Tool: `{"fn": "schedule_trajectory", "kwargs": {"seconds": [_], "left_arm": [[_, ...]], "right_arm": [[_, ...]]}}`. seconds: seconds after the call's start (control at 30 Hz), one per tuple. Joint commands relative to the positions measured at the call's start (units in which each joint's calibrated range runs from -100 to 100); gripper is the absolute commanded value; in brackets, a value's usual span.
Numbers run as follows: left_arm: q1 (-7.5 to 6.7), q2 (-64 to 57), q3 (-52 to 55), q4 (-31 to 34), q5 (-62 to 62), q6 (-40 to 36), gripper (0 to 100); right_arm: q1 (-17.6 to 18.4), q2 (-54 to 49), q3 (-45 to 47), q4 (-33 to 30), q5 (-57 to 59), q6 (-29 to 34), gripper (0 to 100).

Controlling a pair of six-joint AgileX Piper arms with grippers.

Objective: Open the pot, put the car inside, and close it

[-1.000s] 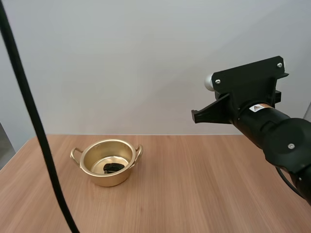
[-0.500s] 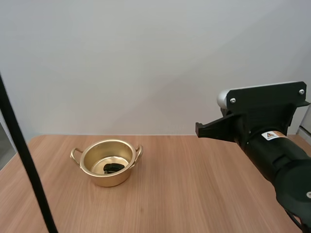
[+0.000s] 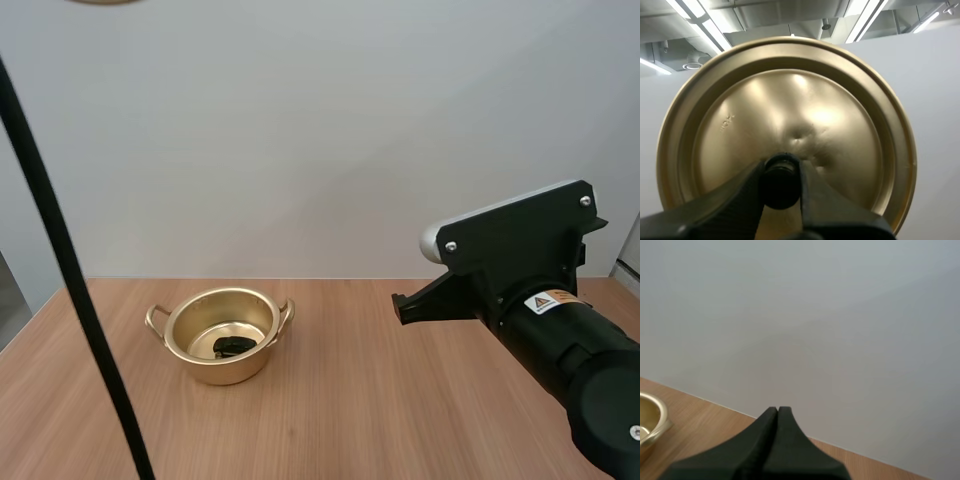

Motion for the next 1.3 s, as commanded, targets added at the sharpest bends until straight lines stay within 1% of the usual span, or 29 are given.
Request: {"fn": "schedule_trajectory", "kwargs": {"seconds": [0.0, 0.1, 0.17, 0.23, 0.27, 0.3, 0.33, 0.47, 0.6, 0.77, 0.97, 1.07, 1.17, 1.27], "left_arm": [[-0.02, -1.8, 6.2, -0.1, -1.5, 0.0, 0], [-0.02, -4.2, 10.3, -0.1, -3.8, 0.1, 0], [-0.02, -5.0, 12.6, -0.1, -5.2, 0.3, 0], [-0.02, -6.8, 15.4, -0.1, -7.0, 0.7, 0], [-0.02, -7.3, 16.2, -0.1, -7.5, 0.9, 0], [-0.02, -7.9, 17.2, -0.1, -8.1, 1.4, 0], [-0.02, -8.3, 17.9, -0.1, -8.8, 1.6, 0], [-0.02, -8.8, 18.2, -0.1, -8.9, 1.9, 0], [-0.02, -8.8, 18.2, -0.1, -8.2, 1.9, 0], [-0.02, -8.8, 18.2, -0.1, -7.7, 1.9, 0], [-0.02, -8.8, 18.2, -0.1, -7.5, 1.9, 0], [-0.02, -8.8, 18.2, -1.1, -7.6, 1.9, 0], [-0.02, -8.8, 18.2, -1.4, -7.6, 1.9, 0], [-0.02, -8.8, 18.2, -1.4, -7.6, 1.9, 0]], "right_arm": [[0.0, -1.5, 0.1, -0.1, 6.5, 0.0, 0], [0.0, -2.9, 0.1, -1.1, 14.4, -0.1, 0], [0.0, -2.9, 0.7, -1.2, 14.9, -0.1, 0], [0.2, -2.9, 2.9, -1.2, 11.8, -0.1, 0], [0.2, -2.9, 5.1, -1.0, 8.2, 0.4, 0], [0.2, -2.9, 8.5, -3.1, 1.1, 2.3, 0], [0.2, -2.9, 9.8, -4.0, -1.2, 3.5, 0], [0.2, -4.0, 14.4, -5.1, -4.0, 9.4, 0], [0.2, -5.0, 14.9, -4.7, -4.8, 14.0, 0], [0.2, -5.2, 14.9, -4.7, -0.3, 14.4, 0], [0.2, -5.2, 15.6, -6.4, 2.6, 14.4, 0], [0.2, -5.2, 18.5, -4.9, 0.2, 14.4, 0], [0.2, -5.2, 22.5, -4.2, -5.1, 14.4, 0], [0.2, -6.0, 22.6, -3.8, -8.2, 14.4, 0]]}}
